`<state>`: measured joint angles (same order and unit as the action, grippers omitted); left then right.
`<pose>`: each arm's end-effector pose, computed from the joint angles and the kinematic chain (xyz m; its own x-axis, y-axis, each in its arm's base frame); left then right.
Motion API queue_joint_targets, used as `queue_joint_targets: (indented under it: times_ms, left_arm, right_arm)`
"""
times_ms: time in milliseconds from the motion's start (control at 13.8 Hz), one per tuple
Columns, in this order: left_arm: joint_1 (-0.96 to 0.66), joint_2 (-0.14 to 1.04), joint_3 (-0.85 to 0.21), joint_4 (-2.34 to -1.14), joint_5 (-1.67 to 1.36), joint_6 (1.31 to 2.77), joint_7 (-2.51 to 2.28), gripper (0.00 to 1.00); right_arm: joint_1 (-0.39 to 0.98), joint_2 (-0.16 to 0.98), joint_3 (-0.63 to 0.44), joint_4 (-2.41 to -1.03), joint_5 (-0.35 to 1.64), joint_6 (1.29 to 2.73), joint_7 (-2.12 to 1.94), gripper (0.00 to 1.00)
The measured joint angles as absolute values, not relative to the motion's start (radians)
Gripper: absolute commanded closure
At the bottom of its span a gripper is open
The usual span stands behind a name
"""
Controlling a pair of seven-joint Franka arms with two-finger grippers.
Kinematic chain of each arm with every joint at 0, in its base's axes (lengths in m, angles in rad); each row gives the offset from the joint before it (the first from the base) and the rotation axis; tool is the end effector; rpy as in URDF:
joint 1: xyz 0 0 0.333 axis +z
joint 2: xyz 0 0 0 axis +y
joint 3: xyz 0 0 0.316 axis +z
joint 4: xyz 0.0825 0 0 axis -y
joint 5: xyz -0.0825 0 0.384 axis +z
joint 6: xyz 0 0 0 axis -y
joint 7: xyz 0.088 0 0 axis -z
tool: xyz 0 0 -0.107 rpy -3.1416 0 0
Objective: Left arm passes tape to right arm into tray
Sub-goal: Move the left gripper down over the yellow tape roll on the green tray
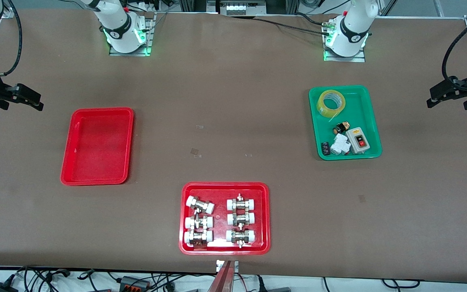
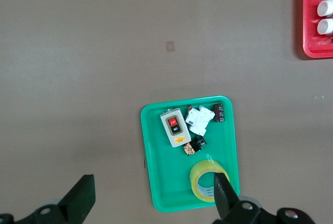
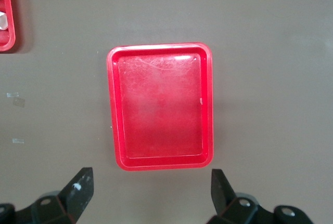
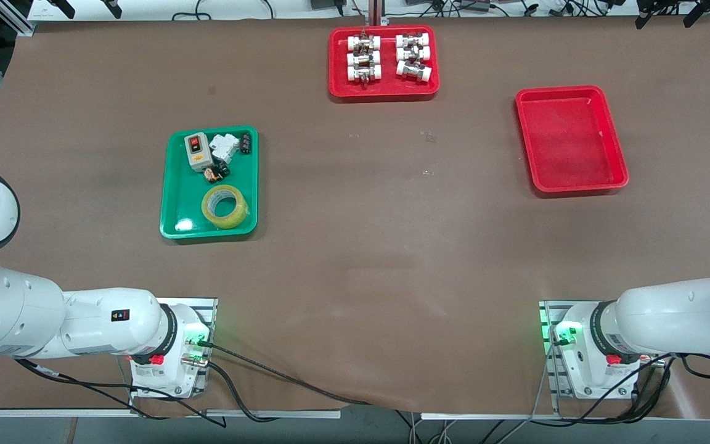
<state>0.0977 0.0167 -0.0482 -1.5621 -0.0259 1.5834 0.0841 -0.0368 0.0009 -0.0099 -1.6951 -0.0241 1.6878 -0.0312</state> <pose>0.5603 0.0252 0.6205 0.9994 -0.0342 0.0068 -0.0344 -0.9991 0.0262 0.5605 -0.0285 0.5751 0.9999 -0.0127 -0.0090 -0.0125 -0.9996 0.0237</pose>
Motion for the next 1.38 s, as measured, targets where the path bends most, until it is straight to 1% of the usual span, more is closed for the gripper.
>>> queue_joint_targets:
  times_ms: [290,362,580,652,797,870,942,1087,1232,1377]
  left_arm:
    - [0.096,0.019,-0.048,-1.561,-0.026,1.567,0.082,0.00]
    - [0.088,0.025,-0.049,-1.562,-0.026,1.529,0.082,0.00]
    - [0.054,0.046,-0.055,-1.573,-0.029,1.324,0.058,0.00]
    - [0.051,0.046,-0.057,-1.596,-0.035,1.307,0.039,0.00]
    - [0.051,0.041,-0.074,-1.671,-0.053,1.318,-0.004,0.00]
    - [0.052,0.032,-0.097,-1.728,-0.056,1.354,-0.037,0.00]
    - [0.052,0.014,-0.125,-1.804,-0.056,1.421,-0.067,0.00]
    - [0.050,-0.037,-0.163,-1.996,-0.058,1.584,-0.100,0.00]
    - [0.050,-0.074,-0.169,-2.193,-0.068,1.758,-0.106,0.00]
    - [0.056,-0.077,-0.168,-2.369,-0.081,1.952,-0.106,0.00]
  right_arm:
    - [-0.036,0.001,-0.010,-1.695,-0.024,1.688,-0.031,0.00]
    - [-0.036,0.001,-0.009,-1.695,-0.024,1.689,-0.031,0.00]
    - [-0.035,0.001,-0.009,-1.695,-0.024,1.689,-0.031,0.00]
    - [-0.035,0.001,-0.009,-1.695,-0.024,1.689,-0.031,0.00]
    - [-0.035,0.001,-0.009,-1.695,-0.024,1.692,-0.031,0.00]
    - [-0.035,0.002,-0.009,-1.695,-0.024,1.693,-0.031,0.00]
    - [-0.035,0.002,-0.009,-1.695,-0.024,1.693,-0.031,0.00]
    - [-0.034,0.003,-0.009,-1.695,-0.024,1.694,-0.031,0.00]
    - [-0.034,0.003,-0.009,-1.695,-0.024,1.696,-0.031,0.00]
    - [-0.034,0.004,-0.008,-1.695,-0.024,1.697,-0.031,0.00]
